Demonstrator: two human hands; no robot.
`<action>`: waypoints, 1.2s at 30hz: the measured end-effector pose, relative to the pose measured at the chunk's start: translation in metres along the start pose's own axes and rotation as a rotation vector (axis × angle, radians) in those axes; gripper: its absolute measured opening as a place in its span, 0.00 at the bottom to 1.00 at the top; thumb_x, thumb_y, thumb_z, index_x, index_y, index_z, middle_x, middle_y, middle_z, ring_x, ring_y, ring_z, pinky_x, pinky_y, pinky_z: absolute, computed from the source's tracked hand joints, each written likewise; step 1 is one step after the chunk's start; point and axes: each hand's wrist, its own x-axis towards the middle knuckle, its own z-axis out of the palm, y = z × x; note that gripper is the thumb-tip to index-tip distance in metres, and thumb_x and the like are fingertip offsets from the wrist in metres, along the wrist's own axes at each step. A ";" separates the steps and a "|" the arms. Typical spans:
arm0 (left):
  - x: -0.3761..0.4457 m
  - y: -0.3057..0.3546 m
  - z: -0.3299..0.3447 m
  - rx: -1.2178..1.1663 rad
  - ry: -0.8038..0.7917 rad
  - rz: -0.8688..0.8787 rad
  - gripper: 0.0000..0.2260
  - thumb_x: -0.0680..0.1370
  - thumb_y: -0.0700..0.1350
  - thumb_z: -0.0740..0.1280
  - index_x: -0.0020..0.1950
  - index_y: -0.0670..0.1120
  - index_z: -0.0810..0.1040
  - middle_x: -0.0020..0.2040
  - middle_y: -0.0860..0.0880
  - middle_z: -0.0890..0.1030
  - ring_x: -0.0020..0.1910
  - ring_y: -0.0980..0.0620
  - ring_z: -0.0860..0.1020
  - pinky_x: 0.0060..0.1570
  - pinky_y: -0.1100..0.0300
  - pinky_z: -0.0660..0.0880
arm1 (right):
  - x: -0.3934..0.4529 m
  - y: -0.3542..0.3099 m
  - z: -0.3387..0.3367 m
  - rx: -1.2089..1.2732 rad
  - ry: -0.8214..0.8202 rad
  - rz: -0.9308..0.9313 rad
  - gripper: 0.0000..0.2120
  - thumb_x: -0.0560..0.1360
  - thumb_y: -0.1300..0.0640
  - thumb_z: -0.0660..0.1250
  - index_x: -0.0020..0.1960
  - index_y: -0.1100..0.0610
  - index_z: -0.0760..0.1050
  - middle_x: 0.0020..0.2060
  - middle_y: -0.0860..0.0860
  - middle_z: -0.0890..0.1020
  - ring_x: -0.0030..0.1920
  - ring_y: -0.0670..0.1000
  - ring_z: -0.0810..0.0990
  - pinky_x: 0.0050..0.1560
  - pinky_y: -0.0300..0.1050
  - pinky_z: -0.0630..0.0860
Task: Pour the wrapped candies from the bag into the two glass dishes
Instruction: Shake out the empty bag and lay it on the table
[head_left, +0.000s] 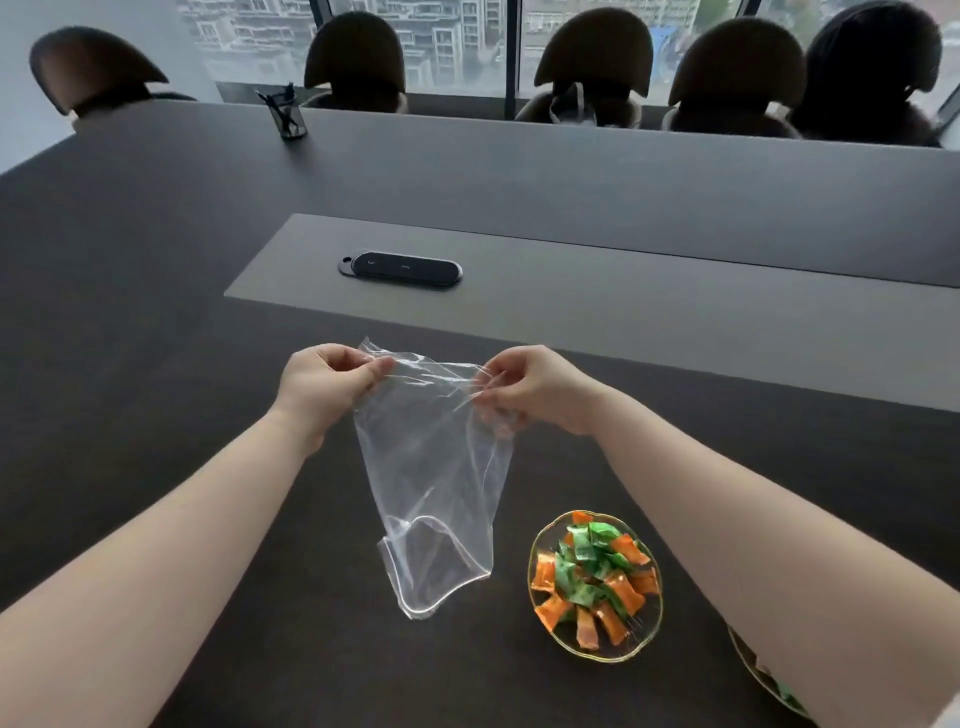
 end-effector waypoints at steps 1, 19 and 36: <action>0.009 -0.011 -0.002 0.010 0.004 -0.022 0.09 0.66 0.45 0.76 0.36 0.42 0.79 0.34 0.47 0.79 0.33 0.53 0.76 0.43 0.61 0.75 | 0.013 0.005 0.006 -0.036 0.016 0.010 0.11 0.69 0.59 0.75 0.49 0.62 0.80 0.34 0.51 0.81 0.31 0.49 0.80 0.30 0.39 0.79; 0.064 -0.094 0.029 0.650 -0.150 0.011 0.27 0.72 0.51 0.69 0.69 0.47 0.68 0.69 0.47 0.72 0.68 0.48 0.69 0.65 0.55 0.65 | 0.110 0.105 0.022 -0.651 0.087 0.194 0.32 0.72 0.44 0.68 0.72 0.50 0.63 0.68 0.52 0.71 0.69 0.56 0.69 0.64 0.56 0.71; -0.048 -0.048 0.099 0.809 -0.389 0.157 0.18 0.74 0.49 0.66 0.64 0.48 0.74 0.66 0.49 0.76 0.60 0.45 0.76 0.62 0.55 0.68 | -0.059 0.145 -0.053 -0.519 0.263 0.257 0.24 0.76 0.48 0.65 0.70 0.52 0.68 0.68 0.50 0.74 0.68 0.53 0.71 0.66 0.50 0.70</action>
